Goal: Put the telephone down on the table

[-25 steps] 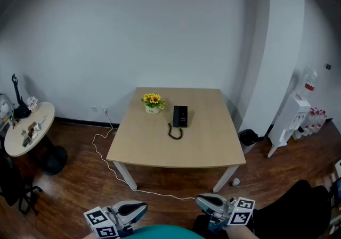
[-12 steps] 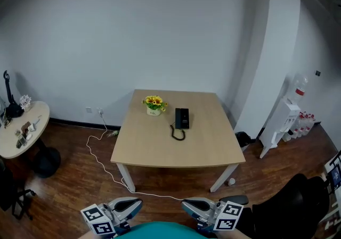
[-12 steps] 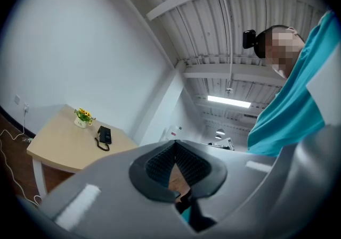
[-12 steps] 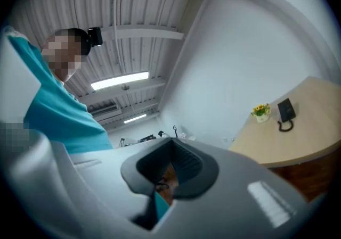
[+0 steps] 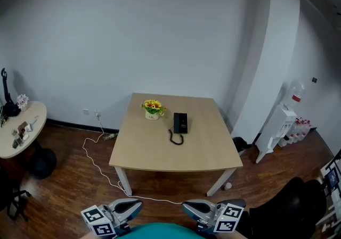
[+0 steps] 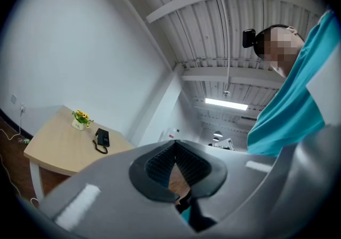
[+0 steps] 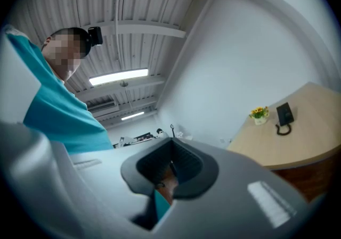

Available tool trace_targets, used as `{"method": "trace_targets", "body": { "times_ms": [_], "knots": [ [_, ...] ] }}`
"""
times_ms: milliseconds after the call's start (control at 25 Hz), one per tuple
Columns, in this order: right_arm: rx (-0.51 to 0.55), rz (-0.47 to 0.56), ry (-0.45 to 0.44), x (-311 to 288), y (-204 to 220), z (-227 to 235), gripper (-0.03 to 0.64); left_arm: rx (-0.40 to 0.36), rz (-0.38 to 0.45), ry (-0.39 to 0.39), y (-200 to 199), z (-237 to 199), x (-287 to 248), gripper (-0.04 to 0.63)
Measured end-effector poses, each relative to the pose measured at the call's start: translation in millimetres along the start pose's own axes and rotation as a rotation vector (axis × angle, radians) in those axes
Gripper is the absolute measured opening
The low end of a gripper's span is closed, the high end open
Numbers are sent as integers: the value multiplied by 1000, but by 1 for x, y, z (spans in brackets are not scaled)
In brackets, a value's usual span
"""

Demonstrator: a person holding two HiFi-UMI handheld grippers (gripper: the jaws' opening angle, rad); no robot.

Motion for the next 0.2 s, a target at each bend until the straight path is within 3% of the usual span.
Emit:
{"method": "trace_targets", "body": {
  "times_ms": [200],
  "knots": [
    [12,3,-5,0,-2,8,0,-1,1,6,4,-5,-7,5]
  ]
}}
Point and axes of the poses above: the fingertips, and each gripper's own axes: x backward along the fingers, z to its right, y out of its underside, the point moved 4 cm from there along x, backward along the fingers, and after that the axes turned 7 degrees about -x, right-handed, at the moved point
